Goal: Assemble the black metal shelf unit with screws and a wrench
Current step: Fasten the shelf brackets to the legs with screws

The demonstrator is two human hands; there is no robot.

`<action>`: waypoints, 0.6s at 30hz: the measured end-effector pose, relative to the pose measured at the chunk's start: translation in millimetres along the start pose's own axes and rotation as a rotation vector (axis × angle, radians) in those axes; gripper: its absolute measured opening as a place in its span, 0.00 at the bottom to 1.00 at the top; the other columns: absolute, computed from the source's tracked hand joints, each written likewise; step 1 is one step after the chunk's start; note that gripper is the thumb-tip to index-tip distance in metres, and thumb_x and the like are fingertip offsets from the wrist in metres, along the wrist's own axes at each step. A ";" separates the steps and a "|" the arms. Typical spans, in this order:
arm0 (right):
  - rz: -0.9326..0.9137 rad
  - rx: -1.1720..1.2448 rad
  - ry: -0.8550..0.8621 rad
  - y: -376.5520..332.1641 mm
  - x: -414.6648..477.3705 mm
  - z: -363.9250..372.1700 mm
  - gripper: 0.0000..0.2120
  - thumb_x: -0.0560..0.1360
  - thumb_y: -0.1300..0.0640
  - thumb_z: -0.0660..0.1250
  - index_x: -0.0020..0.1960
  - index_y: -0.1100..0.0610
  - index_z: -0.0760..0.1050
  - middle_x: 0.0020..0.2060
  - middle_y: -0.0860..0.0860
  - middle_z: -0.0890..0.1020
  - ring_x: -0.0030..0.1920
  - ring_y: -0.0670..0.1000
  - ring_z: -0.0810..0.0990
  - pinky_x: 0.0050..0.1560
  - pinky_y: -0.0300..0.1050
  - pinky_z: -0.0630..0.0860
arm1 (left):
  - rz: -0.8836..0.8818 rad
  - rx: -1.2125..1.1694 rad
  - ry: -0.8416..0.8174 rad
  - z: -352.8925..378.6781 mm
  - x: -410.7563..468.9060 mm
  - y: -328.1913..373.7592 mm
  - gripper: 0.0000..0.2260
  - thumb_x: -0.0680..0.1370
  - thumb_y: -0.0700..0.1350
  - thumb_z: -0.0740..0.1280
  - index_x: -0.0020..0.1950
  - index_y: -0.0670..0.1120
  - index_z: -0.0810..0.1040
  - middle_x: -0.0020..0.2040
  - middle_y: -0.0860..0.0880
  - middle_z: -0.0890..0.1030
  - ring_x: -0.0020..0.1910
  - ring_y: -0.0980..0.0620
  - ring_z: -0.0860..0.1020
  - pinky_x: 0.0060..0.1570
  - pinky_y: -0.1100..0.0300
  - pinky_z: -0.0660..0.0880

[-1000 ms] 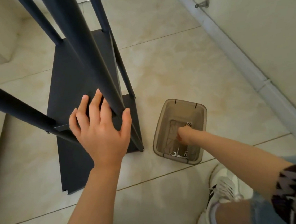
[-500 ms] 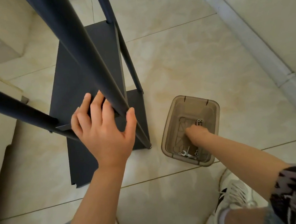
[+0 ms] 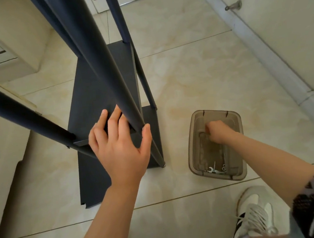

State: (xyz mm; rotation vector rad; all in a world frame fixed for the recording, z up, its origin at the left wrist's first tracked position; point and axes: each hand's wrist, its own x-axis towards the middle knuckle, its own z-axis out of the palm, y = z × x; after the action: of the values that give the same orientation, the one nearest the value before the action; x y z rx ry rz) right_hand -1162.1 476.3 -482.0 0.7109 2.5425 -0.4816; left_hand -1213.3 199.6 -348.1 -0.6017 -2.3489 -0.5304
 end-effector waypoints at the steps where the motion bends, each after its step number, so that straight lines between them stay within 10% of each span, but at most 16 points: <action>1: 0.025 0.011 -0.005 -3.2 -3.0 -2.7 0.07 0.77 0.65 0.61 0.52 0.61 0.76 0.51 0.60 0.80 0.48 0.60 0.79 0.46 0.49 0.76 | -0.012 -0.003 -0.023 -2.5 0.9 -0.3 0.21 0.82 0.61 0.59 0.56 0.46 0.81 0.65 0.49 0.80 0.72 0.45 0.70 0.73 0.56 0.55; 18: -0.133 0.767 0.048 -119.6 -81.9 -92.3 0.05 0.82 0.55 0.62 0.53 0.57 0.73 0.46 0.50 0.84 0.51 0.50 0.80 0.48 0.45 0.77 | -0.001 0.002 -0.551 -49.4 49.9 -2.3 0.23 0.75 0.68 0.64 0.60 0.53 0.77 0.59 0.54 0.77 0.63 0.48 0.69 0.62 0.46 0.75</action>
State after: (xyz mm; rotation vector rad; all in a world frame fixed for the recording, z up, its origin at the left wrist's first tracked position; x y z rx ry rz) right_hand -1196.3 388.0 -338.6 0.8003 2.4224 -1.5414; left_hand -1224.6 186.4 -280.0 -0.8275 -2.8615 -0.3962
